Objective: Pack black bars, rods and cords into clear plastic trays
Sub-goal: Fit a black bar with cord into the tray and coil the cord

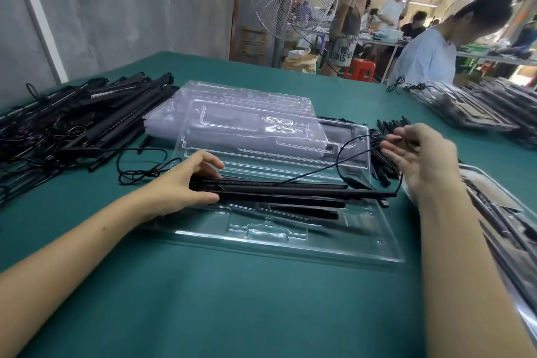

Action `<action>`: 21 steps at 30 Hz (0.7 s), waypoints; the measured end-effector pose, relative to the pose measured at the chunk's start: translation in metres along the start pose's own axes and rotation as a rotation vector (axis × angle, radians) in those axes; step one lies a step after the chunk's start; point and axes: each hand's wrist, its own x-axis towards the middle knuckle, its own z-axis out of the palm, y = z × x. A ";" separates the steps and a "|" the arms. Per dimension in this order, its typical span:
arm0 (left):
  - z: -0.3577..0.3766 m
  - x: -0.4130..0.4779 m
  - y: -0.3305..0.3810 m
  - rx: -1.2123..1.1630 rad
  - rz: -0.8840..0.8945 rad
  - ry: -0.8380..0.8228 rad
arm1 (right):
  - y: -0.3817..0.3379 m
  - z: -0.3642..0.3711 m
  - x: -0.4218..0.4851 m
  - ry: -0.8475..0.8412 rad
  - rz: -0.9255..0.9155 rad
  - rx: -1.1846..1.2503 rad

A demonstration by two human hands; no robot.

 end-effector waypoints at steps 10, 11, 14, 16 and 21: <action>-0.004 0.000 -0.002 -0.105 0.029 0.022 | 0.010 -0.009 0.009 0.219 0.107 0.036; -0.003 -0.001 -0.002 -0.100 0.034 0.020 | 0.009 -0.008 0.007 0.230 0.092 0.120; -0.002 -0.001 -0.001 -0.074 0.039 0.022 | 0.001 -0.003 0.003 0.162 0.020 0.368; -0.003 0.000 -0.001 -0.089 0.026 0.031 | -0.004 0.000 0.000 0.115 -0.042 0.440; -0.004 0.001 -0.004 -0.123 0.014 0.030 | -0.004 0.001 0.000 0.194 -0.057 0.420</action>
